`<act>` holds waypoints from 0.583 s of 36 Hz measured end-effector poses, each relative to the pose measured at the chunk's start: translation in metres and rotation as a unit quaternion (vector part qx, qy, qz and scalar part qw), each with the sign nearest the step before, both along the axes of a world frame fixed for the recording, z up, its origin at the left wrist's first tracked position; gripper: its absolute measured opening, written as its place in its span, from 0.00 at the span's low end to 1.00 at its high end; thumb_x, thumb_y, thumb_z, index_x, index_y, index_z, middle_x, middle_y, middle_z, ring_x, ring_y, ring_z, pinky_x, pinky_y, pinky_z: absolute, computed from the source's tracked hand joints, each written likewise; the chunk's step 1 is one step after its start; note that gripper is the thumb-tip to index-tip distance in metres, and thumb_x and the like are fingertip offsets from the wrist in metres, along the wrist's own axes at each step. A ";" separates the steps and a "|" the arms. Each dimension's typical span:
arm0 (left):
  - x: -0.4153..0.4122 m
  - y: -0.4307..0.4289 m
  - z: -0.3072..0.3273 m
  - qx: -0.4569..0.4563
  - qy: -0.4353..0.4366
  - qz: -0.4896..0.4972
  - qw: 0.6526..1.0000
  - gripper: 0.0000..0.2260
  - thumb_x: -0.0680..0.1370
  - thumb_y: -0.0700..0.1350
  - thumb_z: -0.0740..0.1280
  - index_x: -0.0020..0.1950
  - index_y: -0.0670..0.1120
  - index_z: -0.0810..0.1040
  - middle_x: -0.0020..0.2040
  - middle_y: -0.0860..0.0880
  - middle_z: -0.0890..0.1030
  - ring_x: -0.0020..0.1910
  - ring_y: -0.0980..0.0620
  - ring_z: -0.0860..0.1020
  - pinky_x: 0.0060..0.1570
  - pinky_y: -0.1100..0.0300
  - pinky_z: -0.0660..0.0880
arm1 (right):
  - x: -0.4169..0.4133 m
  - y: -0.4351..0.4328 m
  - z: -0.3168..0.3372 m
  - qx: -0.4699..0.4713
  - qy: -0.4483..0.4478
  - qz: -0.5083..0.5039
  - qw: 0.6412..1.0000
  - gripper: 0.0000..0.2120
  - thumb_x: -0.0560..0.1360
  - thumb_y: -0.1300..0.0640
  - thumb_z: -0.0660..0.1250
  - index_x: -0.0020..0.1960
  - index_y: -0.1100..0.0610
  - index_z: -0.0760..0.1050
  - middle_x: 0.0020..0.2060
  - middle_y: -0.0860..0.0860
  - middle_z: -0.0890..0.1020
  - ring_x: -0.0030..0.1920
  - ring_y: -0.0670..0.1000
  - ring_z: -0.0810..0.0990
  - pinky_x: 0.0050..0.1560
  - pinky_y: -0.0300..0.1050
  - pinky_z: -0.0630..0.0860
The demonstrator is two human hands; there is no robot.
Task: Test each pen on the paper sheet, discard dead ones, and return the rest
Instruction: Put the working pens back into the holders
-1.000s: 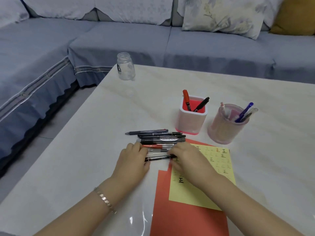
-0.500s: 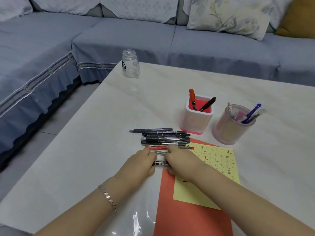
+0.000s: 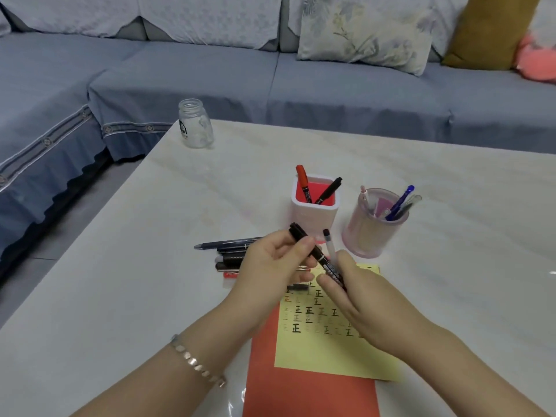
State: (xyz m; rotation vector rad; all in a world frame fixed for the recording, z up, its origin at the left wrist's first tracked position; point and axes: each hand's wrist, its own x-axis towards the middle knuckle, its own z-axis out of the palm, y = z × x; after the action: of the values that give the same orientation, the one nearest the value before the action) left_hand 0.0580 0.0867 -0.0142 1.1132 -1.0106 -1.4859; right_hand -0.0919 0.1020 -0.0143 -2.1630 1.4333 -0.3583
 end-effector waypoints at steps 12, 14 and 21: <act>-0.041 -0.027 0.035 -0.278 -0.135 0.148 0.940 0.08 0.79 0.41 0.62 0.48 0.55 0.73 0.51 0.50 0.77 0.46 0.64 0.76 0.41 0.74 0.71 | -0.052 -0.022 0.026 -0.278 -0.219 -0.226 0.907 0.07 0.76 0.55 0.56 0.44 0.44 0.70 0.43 0.50 0.78 0.43 0.41 0.78 0.43 0.23 0.68; -0.041 -0.042 0.038 -0.288 -0.154 0.167 0.930 0.10 0.79 0.40 0.62 0.47 0.57 0.72 0.50 0.52 0.77 0.46 0.66 0.76 0.43 0.75 0.70 | -0.057 -0.025 0.033 -0.303 -0.243 -0.240 0.890 0.06 0.76 0.57 0.58 0.48 0.46 0.68 0.45 0.53 0.79 0.45 0.45 0.79 0.43 0.23 0.70; -0.030 -0.090 0.017 -0.224 -0.327 0.123 0.910 0.02 0.79 0.45 0.63 0.50 0.49 0.74 0.45 0.54 0.78 0.46 0.56 0.77 0.39 0.73 0.71 | -0.062 -0.046 0.022 -0.237 -0.202 -0.301 0.901 0.18 0.77 0.49 0.48 0.45 0.56 0.74 0.43 0.45 0.73 0.46 0.53 0.78 0.44 0.36 0.67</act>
State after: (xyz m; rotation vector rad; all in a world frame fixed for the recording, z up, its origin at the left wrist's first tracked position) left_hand 0.0280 -0.0033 0.0023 1.3571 -1.5074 -0.6147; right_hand -0.1534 0.0564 0.0081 -1.7457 1.8616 -1.4190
